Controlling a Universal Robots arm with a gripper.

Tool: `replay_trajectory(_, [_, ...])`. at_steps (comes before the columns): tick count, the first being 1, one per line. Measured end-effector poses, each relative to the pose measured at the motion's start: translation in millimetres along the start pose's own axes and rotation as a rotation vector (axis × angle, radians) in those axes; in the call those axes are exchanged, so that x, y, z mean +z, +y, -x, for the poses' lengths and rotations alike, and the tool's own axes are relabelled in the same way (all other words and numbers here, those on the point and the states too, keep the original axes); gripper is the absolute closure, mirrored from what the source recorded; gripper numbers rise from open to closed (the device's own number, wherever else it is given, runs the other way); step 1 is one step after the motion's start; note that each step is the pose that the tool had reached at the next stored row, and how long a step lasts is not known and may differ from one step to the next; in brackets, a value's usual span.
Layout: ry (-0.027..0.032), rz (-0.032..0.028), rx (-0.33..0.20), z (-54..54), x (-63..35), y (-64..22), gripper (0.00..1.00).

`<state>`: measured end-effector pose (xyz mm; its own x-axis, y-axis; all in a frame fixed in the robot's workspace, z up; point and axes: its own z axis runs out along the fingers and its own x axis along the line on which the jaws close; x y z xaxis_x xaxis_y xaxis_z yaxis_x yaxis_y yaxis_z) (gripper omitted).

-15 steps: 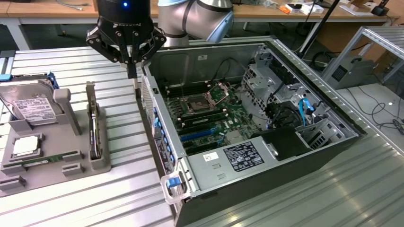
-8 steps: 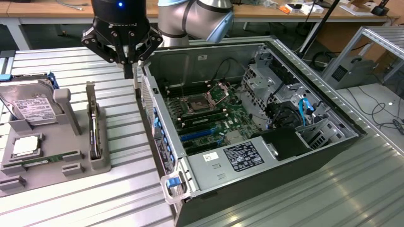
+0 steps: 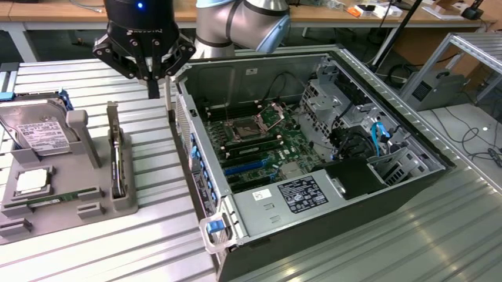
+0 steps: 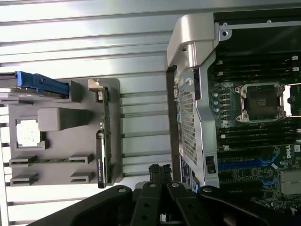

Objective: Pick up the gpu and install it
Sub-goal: 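Reach for the gpu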

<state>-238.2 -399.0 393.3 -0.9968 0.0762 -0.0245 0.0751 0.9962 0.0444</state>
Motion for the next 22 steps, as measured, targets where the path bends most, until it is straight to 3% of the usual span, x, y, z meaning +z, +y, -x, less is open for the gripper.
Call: replay_trajectory(22, [0.0, 0.0, 0.0, -25.9, -0.7, -1.9, 0.89])
